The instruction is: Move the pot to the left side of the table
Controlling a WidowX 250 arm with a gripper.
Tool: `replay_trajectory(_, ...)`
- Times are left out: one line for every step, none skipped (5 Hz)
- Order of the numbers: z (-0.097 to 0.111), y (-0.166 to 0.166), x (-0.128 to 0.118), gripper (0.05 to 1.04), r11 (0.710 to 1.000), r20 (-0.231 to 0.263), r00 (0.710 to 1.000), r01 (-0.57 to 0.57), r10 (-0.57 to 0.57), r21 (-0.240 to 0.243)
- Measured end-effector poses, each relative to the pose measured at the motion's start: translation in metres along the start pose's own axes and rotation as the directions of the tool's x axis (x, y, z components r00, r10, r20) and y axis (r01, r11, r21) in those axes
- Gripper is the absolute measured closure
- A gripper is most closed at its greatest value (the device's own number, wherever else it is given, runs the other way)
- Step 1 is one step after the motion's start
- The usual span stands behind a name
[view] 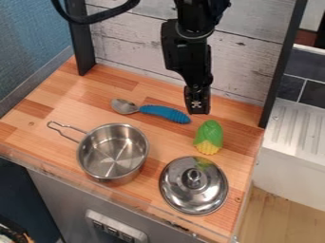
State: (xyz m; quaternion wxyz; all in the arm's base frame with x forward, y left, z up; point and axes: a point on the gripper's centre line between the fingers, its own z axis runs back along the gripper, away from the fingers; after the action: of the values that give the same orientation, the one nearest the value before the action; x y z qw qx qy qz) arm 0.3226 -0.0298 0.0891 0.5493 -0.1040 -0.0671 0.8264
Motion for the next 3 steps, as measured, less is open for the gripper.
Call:
replay_trajectory(-0.007, 0.003, 0.002, 0.083, 1.0, 0.011, 1.0, -0.006, 0.005, 0.02)
replay_trajectory(-0.005, 0.017, 0.011, 0.083, 0.999, 0.029, 0.999, -0.023, 0.022, 0.032)
replay_trajectory(0.007, 0.027, 0.024, 0.083, 0.997, 0.01, 0.997, -0.071, 0.071, 0.002)
